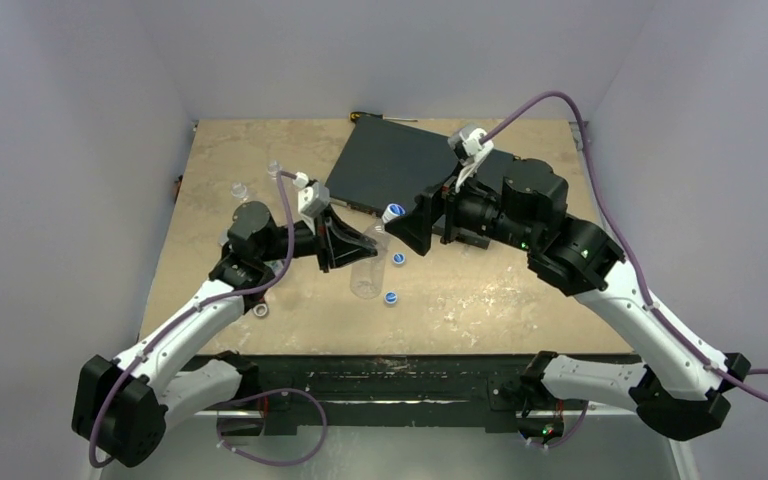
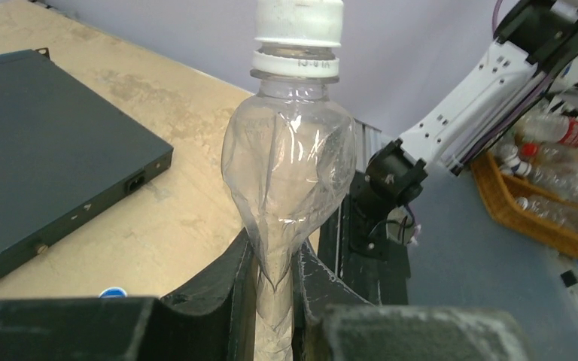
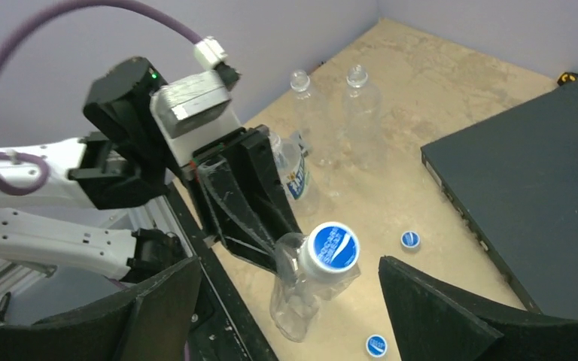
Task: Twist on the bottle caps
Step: Screw the bottle cap onto the plastic bottle.
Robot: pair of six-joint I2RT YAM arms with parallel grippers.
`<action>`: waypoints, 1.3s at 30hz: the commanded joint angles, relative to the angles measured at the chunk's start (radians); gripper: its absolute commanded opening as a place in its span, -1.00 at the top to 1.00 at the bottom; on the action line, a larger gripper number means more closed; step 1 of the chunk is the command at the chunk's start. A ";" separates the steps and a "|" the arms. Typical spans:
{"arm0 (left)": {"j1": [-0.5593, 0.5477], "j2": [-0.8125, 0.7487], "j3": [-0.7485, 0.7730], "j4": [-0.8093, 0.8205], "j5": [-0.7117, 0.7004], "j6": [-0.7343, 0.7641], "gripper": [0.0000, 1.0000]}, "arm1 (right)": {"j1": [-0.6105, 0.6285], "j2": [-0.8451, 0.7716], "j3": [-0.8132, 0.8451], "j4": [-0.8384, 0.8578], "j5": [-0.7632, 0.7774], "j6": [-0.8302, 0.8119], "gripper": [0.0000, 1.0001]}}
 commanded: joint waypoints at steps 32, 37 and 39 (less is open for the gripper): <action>-0.143 -0.165 0.092 -0.558 -0.064 0.624 1.00 | 0.024 0.116 0.128 -0.392 -0.114 -0.150 -0.25; -0.144 -0.165 0.091 -0.558 -0.067 0.624 1.00 | 0.044 0.145 0.147 -0.406 -0.119 -0.152 -0.12; -0.144 -0.165 0.091 -0.557 -0.068 0.624 1.00 | 0.052 0.150 0.149 -0.410 -0.117 -0.152 -0.08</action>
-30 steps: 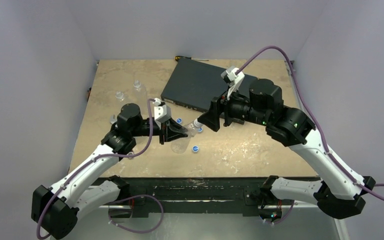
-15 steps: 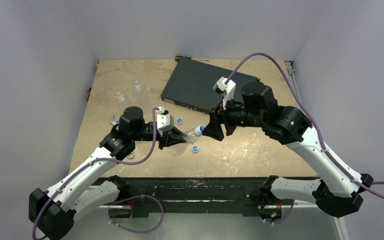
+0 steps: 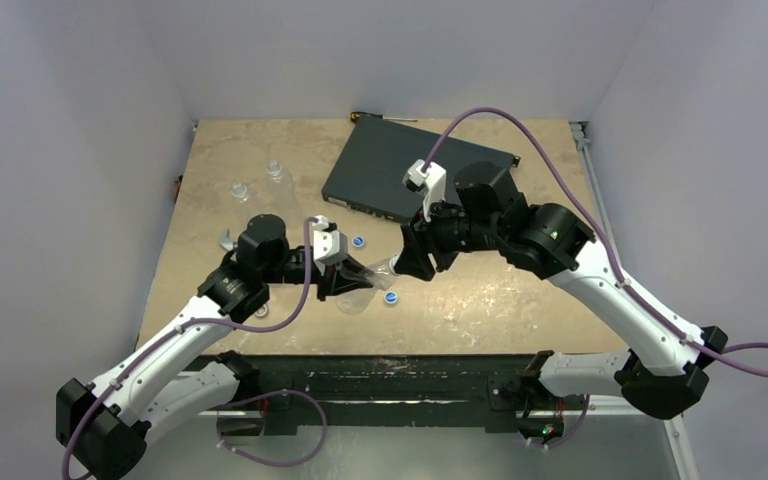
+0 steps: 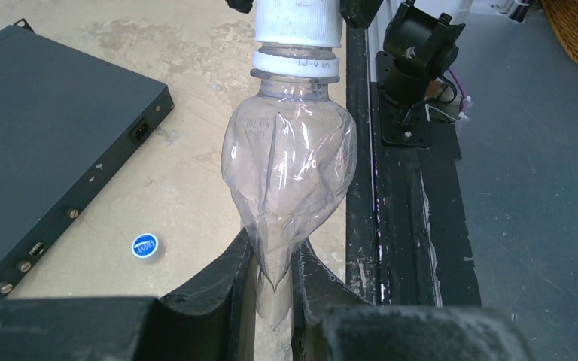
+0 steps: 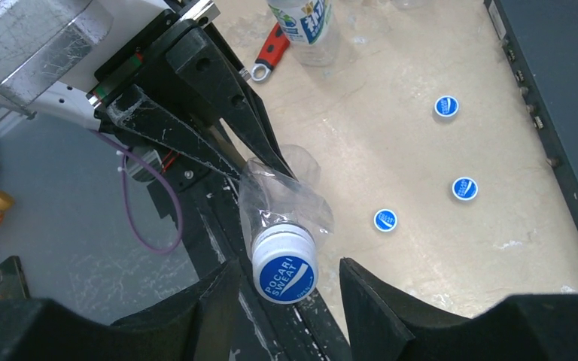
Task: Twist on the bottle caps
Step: Screw the bottle cap onto the plastic bottle.
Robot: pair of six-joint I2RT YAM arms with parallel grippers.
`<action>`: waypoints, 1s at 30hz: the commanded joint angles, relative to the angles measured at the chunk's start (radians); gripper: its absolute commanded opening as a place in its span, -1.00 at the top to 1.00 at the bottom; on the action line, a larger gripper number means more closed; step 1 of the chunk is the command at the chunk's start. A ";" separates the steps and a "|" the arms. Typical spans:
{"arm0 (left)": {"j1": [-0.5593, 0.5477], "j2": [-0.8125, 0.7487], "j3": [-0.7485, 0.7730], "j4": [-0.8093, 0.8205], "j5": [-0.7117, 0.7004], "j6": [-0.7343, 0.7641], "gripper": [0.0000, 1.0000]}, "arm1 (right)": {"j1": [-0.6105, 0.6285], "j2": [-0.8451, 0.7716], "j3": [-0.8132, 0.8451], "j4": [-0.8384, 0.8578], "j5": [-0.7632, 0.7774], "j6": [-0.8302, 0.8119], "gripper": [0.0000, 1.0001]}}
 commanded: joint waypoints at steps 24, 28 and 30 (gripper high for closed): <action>-0.069 -0.043 0.027 0.265 -0.440 0.047 1.00 | -0.051 0.160 0.164 -0.150 0.034 0.306 1.00; -0.146 -0.023 0.023 0.368 -0.629 0.107 1.00 | -0.080 0.187 0.147 -0.138 0.033 0.437 1.00; -0.203 -0.001 0.020 0.420 -0.737 0.175 1.00 | -0.091 0.195 0.113 -0.123 0.039 0.502 1.00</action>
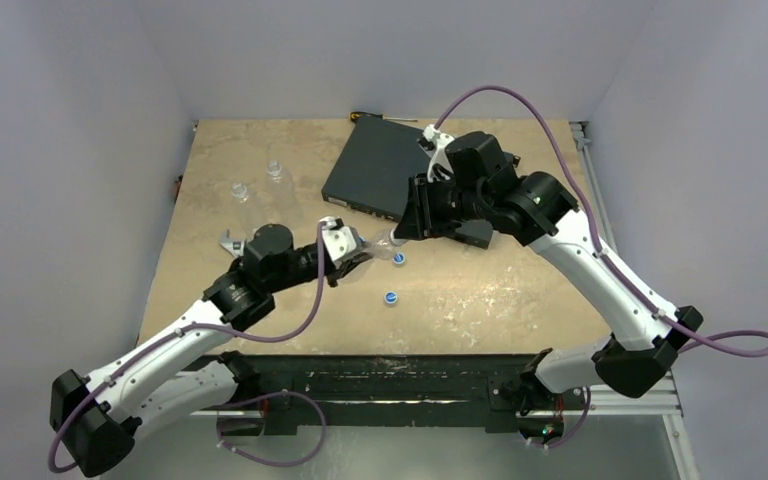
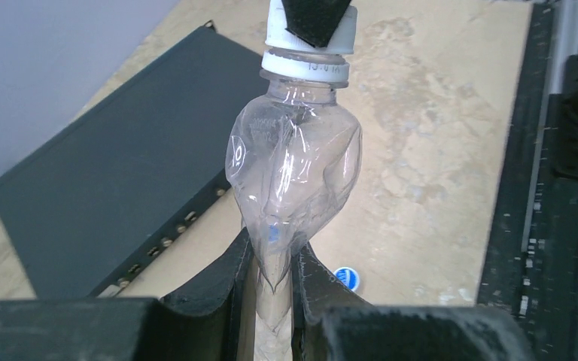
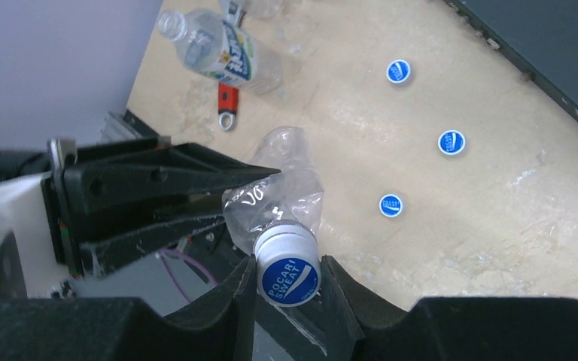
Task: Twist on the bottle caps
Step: Screw the bottle cap onto the plastic bottle.
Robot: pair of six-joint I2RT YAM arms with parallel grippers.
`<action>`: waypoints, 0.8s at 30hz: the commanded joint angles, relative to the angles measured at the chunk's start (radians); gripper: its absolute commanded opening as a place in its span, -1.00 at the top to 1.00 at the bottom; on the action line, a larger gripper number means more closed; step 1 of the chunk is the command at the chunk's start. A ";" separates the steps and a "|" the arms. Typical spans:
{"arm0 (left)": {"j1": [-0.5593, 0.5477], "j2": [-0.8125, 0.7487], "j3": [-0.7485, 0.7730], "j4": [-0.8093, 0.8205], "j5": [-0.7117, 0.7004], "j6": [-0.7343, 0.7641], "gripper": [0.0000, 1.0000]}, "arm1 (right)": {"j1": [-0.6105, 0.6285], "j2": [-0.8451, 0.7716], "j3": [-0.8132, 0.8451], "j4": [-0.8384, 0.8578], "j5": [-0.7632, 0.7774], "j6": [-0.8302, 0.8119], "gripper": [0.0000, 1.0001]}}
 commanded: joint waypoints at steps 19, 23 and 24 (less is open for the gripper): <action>-0.487 0.196 -0.136 0.895 -0.753 0.741 1.00 | -0.084 0.008 -0.272 0.246 -0.214 0.738 1.00; -0.559 0.226 -0.164 0.942 -0.795 0.859 1.00 | -0.100 -0.021 -0.345 0.352 -0.256 0.850 1.00; -0.573 0.234 -0.169 0.948 -0.805 0.879 1.00 | -0.104 -0.032 -0.364 0.373 -0.263 0.874 1.00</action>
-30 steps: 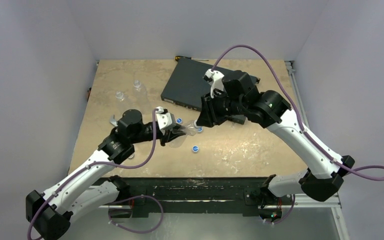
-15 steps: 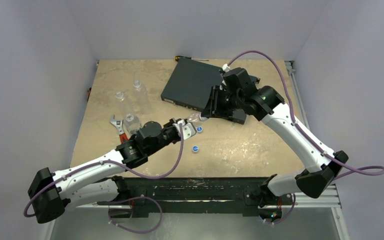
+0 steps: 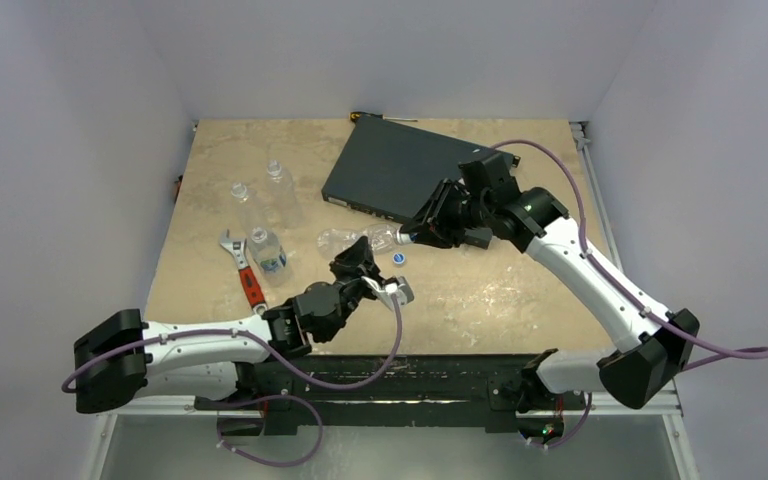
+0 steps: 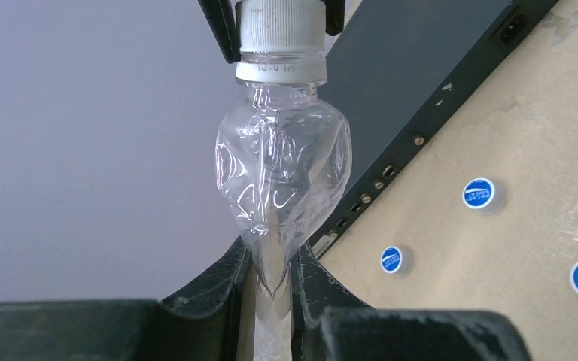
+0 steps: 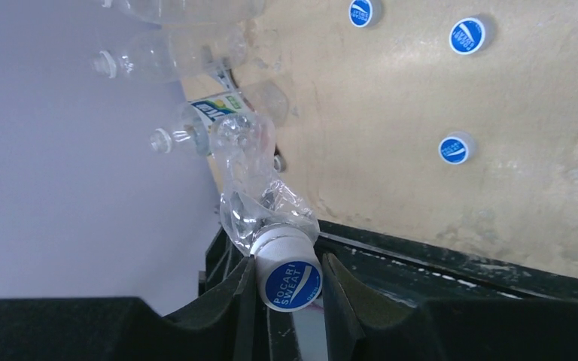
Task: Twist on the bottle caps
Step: Screw the bottle cap onto the plastic bottle.
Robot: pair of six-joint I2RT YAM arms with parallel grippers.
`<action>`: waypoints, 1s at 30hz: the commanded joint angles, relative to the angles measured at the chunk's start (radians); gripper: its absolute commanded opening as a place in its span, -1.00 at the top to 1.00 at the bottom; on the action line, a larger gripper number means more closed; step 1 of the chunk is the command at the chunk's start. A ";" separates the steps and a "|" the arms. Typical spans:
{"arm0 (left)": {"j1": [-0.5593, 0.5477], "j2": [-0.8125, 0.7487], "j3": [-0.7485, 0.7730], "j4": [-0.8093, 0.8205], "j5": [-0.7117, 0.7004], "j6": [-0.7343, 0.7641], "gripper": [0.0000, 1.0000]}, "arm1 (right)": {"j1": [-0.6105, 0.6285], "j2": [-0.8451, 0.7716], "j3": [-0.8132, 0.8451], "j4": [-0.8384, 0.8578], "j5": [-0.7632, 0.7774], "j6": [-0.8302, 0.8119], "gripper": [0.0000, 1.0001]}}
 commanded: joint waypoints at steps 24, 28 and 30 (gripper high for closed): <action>-0.142 -0.084 0.058 -0.161 0.240 -0.031 1.00 | -0.078 -0.153 0.047 0.089 0.001 -0.052 -0.96; -0.016 -0.149 0.153 -0.423 0.509 -0.245 1.00 | -0.080 -0.193 0.080 0.068 0.069 -0.303 -0.97; 0.030 -0.166 0.185 -0.513 0.625 -0.320 1.00 | -0.080 -0.216 0.076 0.083 0.039 -0.432 -0.97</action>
